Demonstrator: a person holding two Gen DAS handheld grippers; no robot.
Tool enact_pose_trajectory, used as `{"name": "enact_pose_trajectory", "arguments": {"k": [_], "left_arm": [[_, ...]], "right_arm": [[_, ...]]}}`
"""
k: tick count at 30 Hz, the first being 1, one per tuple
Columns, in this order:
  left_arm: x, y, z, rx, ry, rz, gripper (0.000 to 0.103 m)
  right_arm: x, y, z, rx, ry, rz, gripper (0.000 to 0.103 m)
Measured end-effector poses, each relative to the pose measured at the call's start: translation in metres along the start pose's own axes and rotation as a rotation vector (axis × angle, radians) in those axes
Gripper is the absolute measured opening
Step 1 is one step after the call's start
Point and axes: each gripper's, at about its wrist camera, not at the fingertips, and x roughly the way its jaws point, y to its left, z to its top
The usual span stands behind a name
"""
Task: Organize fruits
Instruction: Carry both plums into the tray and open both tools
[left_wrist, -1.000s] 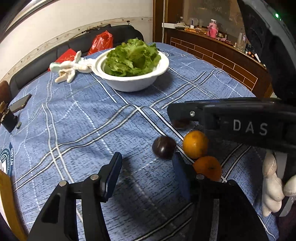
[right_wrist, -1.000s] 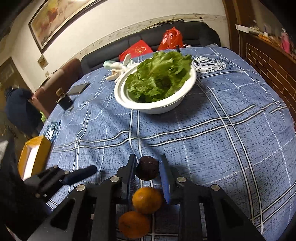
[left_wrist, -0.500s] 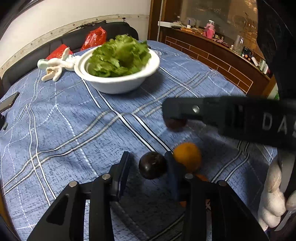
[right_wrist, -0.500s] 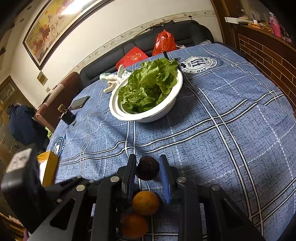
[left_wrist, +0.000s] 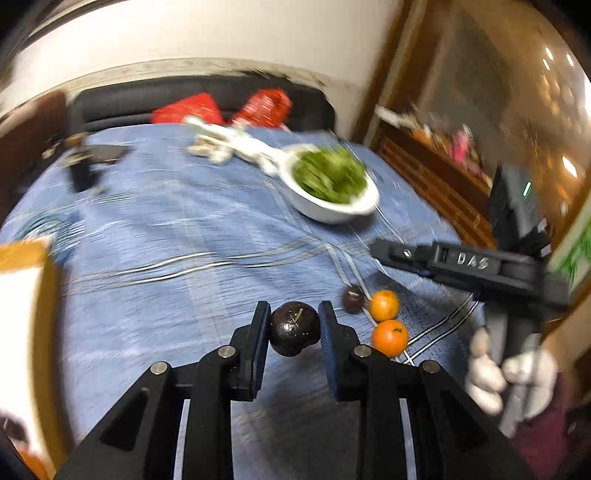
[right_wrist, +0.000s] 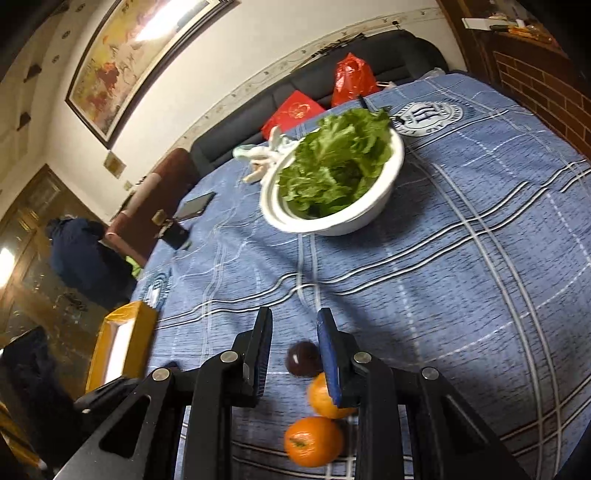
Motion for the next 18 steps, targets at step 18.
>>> {"name": "enact_pose_trajectory", "arguments": {"k": [18], "left_arm": [[-0.190, 0.147, -0.074, -0.315, -0.234, 0.309, 0.026]], "right_arm": [[0.063, 0.071, -0.037, -0.496, 0.150, -0.480, 0.025]]}}
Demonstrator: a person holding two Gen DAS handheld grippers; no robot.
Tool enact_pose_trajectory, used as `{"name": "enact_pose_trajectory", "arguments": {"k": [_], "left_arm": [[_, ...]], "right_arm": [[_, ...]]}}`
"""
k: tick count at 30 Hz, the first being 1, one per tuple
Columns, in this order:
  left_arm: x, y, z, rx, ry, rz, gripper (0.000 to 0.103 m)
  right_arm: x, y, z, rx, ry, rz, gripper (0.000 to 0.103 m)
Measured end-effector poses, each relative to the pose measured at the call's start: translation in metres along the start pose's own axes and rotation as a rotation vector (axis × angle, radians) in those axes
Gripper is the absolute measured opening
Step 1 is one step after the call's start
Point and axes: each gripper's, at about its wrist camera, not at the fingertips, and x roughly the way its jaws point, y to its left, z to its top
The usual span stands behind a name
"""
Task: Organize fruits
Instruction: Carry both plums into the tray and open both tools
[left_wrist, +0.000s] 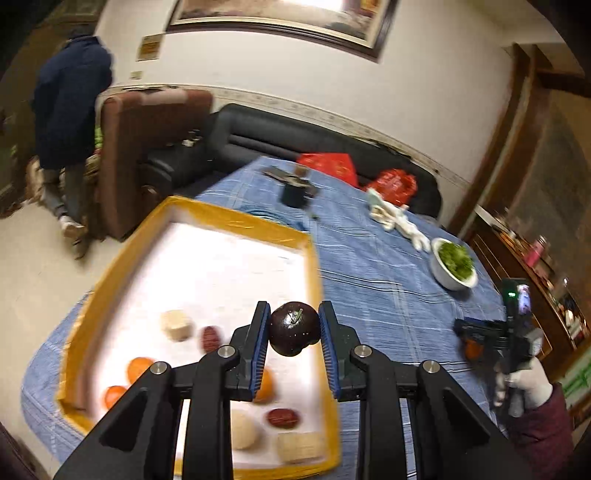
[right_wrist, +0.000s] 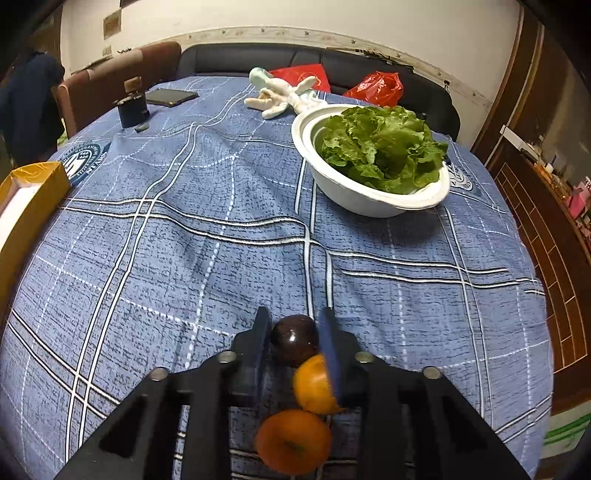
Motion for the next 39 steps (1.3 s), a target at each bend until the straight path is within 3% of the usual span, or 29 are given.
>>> {"name": "enact_pose_trajectory", "arguments": {"k": [4, 11, 15, 23, 28, 35, 36, 39], "left_arm": [[-0.001, 0.023, -0.004, -0.065, 0.008, 0.001, 0.026], [-0.004, 0.043, -0.007, -0.089, 0.003, 0.018, 0.026], [0.001, 0.050, -0.013, -0.113, 0.020, 0.039, 0.026], [0.002, 0.078, -0.023, -0.158, 0.054, 0.104, 0.026], [0.001, 0.086, -0.027, -0.151, 0.064, 0.173, 0.026], [-0.004, 0.083, -0.031, -0.089, 0.057, 0.283, 0.028], [-0.004, 0.083, -0.031, -0.084, 0.058, 0.285, 0.031], [-0.009, 0.080, -0.030, -0.066, 0.045, 0.308, 0.053]], "right_arm": [[-0.007, -0.014, -0.001, 0.074, 0.009, 0.038, 0.024], [-0.050, -0.013, -0.008, 0.182, -0.018, 0.251, 0.025], [-0.073, 0.028, -0.004, 0.130, -0.033, 0.375, 0.025], [-0.098, 0.152, 0.001, -0.051, -0.017, 0.582, 0.026], [-0.100, 0.211, 0.002, -0.129, 0.001, 0.634, 0.026], [-0.088, 0.270, 0.002, -0.199, 0.045, 0.633, 0.026], [-0.087, 0.276, 0.001, -0.208, 0.047, 0.627, 0.027], [-0.085, 0.293, -0.001, -0.239, 0.046, 0.596, 0.027]]}}
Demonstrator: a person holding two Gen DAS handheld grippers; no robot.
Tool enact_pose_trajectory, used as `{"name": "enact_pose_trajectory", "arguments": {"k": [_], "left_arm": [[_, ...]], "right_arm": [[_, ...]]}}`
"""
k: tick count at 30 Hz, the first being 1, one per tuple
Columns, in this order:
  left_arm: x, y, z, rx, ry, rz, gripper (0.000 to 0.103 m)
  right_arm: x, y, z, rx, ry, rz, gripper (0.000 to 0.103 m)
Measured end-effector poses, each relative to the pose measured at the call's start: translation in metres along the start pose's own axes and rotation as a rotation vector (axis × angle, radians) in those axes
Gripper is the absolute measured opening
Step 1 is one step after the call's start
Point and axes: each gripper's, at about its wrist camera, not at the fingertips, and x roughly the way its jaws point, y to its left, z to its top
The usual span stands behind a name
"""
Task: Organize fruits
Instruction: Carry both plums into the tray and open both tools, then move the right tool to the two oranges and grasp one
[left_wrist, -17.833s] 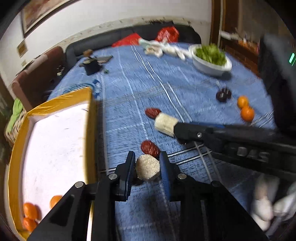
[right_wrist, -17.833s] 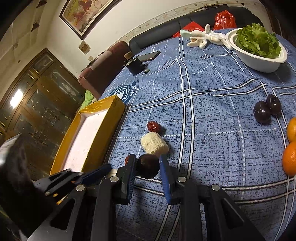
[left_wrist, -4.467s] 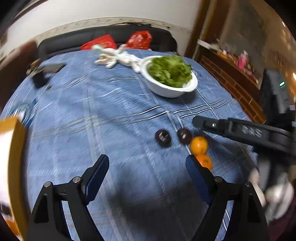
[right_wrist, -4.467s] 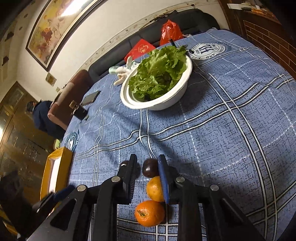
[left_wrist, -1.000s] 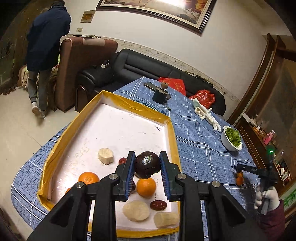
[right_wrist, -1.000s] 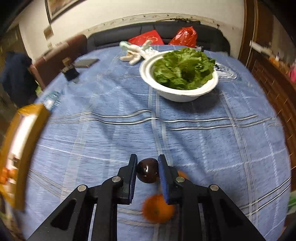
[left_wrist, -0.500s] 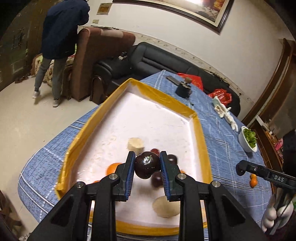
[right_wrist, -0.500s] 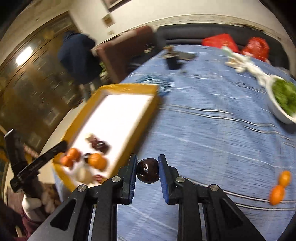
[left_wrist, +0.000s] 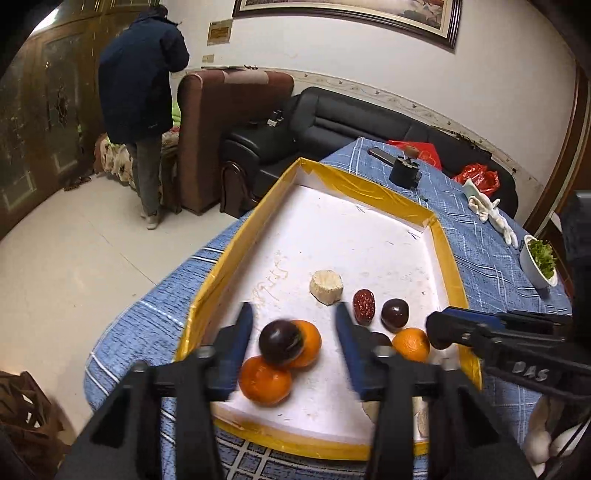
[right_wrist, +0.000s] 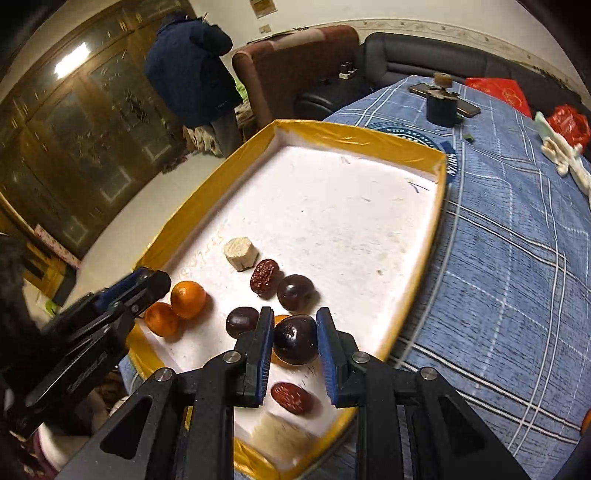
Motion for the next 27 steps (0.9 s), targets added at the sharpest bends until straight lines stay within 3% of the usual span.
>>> {"name": "enact_pose_trajectory", "arguments": {"k": [5, 7, 9, 19, 27], "left_arm": [[-0.009, 0.000, 0.002, 0.014, -0.025, 0.033, 0.064], [-0.011, -0.001, 0.002, 0.020, -0.030, 0.045, 0.071], [-0.014, -0.003, 0.002, 0.031, -0.035, 0.064, 0.076], [-0.026, -0.013, 0.003, 0.060, -0.054, 0.064, 0.078], [-0.038, -0.037, 0.001, 0.117, -0.072, 0.064, 0.078]], "right_arm": [[0.005, 0.009, 0.001, -0.029, -0.021, -0.063, 0.031], [0.008, 0.009, 0.003, -0.021, -0.018, -0.066, 0.049], [0.007, 0.009, 0.003, -0.012, -0.029, -0.072, 0.055], [-0.017, 0.002, 0.001, 0.017, -0.088, -0.071, 0.059], [-0.044, -0.034, -0.019, 0.093, -0.124, -0.086, 0.060]]}}
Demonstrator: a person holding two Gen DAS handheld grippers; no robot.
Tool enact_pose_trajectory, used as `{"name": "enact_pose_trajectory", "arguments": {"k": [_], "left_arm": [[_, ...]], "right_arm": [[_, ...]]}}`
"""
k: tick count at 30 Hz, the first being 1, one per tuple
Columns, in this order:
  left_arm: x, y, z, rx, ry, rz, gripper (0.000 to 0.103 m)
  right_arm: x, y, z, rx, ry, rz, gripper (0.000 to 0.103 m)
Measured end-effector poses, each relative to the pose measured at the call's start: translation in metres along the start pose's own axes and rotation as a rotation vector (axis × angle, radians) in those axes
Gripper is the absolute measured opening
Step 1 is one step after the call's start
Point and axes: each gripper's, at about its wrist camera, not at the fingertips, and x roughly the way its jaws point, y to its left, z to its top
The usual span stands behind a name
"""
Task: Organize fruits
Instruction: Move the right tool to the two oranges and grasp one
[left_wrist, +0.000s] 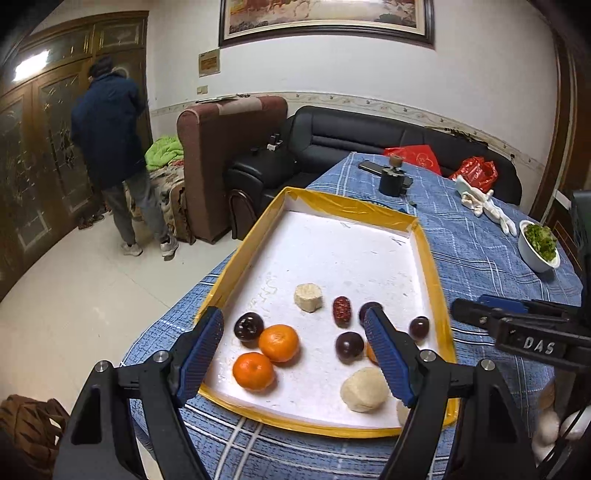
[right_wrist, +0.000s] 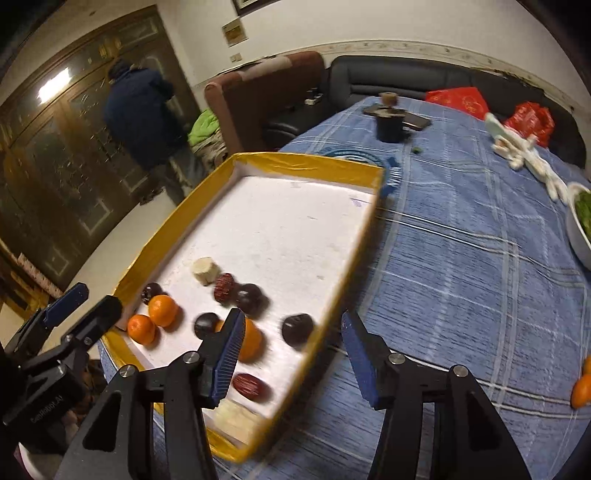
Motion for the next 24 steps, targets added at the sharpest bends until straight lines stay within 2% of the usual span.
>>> {"name": "enact_pose_trajectory", "arguments": {"k": [10, 19, 24], "left_arm": [[-0.010, -0.049, 0.001, 0.103, -0.013, -0.029, 0.078], [-0.014, -0.084, 0.001, 0.124, 0.015, -0.215, 0.079], [-0.014, -0.104, -0.005, 0.156, 0.037, -0.272, 0.079]], "right_arm": [[-0.065, -0.110, -0.026, 0.190, -0.090, -0.095, 0.059], [-0.144, -0.233, -0.067, 0.413, -0.181, -0.294, 0.062], [-0.148, -0.273, -0.087, 0.502, -0.160, -0.324, 0.062]]}}
